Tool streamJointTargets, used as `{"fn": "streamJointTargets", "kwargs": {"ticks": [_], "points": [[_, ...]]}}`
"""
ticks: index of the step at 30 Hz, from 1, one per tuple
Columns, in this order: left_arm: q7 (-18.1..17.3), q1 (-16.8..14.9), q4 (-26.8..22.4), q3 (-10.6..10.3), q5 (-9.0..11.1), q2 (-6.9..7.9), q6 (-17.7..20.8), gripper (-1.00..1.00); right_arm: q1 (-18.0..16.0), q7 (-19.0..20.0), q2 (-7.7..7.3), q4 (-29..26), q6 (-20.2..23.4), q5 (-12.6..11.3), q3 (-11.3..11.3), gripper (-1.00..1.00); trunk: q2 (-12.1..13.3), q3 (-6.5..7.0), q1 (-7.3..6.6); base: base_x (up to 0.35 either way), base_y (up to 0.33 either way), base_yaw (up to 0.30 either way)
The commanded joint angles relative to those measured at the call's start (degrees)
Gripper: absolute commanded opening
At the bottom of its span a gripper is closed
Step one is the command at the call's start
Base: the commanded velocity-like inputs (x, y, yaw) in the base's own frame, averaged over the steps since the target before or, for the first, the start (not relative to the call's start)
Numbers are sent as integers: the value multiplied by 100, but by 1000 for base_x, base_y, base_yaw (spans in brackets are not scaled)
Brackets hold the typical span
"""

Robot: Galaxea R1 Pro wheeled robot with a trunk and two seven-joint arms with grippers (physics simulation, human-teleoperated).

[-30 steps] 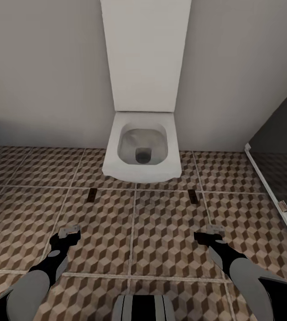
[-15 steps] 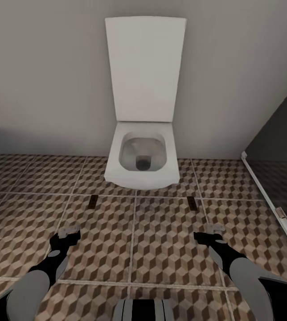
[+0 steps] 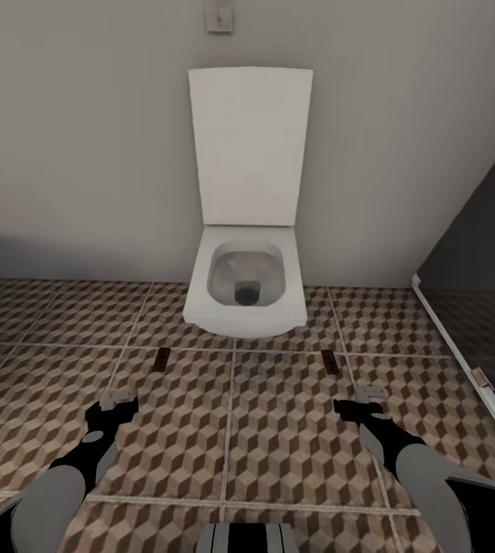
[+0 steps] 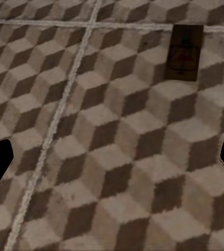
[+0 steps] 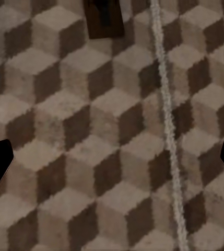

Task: Take the four mousetraps from the cabinet in the bathroom and place them on the bathroom floor. Make sure all four end up on the same floor surface, and ensure that at least two of them are either under or directly next to the same bathroom sink.

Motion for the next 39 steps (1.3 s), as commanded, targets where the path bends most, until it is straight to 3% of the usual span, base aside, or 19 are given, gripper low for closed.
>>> {"fn": "streamJointTargets", "kwargs": {"ticks": [1,39], "points": [[27,-5,12,31,-61,1,-28,100,-4,-8,3,8,-21,59,-48,100,0,19,-3,0,0,0],[18,-5,17,31,-60,-6,-30,100,-4,-61,5,4,-31,91,10,100,51,861,-101,0,0,0]]}}
